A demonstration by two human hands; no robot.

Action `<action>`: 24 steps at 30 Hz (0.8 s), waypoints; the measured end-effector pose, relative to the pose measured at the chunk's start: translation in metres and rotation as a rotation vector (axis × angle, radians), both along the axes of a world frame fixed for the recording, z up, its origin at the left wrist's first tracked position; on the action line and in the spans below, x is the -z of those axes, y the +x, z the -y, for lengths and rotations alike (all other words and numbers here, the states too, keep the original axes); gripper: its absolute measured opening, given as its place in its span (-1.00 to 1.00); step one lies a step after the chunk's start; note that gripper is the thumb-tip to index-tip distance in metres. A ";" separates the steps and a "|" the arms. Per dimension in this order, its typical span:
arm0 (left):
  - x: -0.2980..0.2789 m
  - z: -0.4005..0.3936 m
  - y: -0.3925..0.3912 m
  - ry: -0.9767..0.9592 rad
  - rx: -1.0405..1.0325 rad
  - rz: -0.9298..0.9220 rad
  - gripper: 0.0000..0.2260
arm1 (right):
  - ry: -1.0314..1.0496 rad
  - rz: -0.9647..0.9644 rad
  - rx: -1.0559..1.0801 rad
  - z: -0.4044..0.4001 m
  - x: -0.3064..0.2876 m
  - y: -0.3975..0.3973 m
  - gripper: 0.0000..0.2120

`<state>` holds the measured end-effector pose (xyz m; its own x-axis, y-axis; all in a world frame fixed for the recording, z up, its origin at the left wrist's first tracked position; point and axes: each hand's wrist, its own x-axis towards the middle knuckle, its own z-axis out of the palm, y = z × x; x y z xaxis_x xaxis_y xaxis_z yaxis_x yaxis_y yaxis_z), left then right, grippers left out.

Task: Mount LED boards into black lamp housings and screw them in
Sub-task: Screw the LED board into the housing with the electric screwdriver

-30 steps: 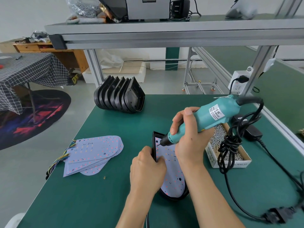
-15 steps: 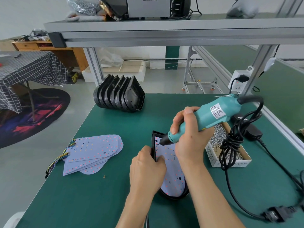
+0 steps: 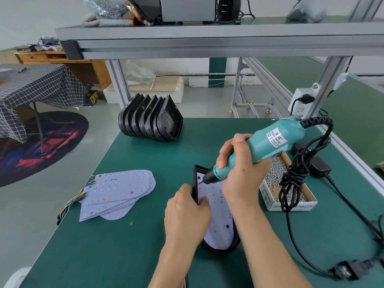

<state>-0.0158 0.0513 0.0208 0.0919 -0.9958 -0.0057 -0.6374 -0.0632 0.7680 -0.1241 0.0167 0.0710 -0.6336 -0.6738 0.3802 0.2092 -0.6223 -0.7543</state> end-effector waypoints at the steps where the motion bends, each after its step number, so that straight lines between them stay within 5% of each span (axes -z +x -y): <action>1: 0.000 0.000 0.000 0.000 0.000 0.000 -0.70 | -0.008 0.005 -0.004 0.000 0.000 0.000 -0.78; 24: 0.002 0.000 0.002 -0.009 0.025 -0.030 -0.71 | 0.015 -0.005 -0.018 -0.007 -0.005 -0.003 -0.85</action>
<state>-0.0134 0.0517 0.0190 0.0668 -0.9978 0.0008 -0.6157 -0.0406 0.7870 -0.1268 0.0236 0.0755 -0.6193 -0.6907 0.3734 0.2165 -0.6073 -0.7644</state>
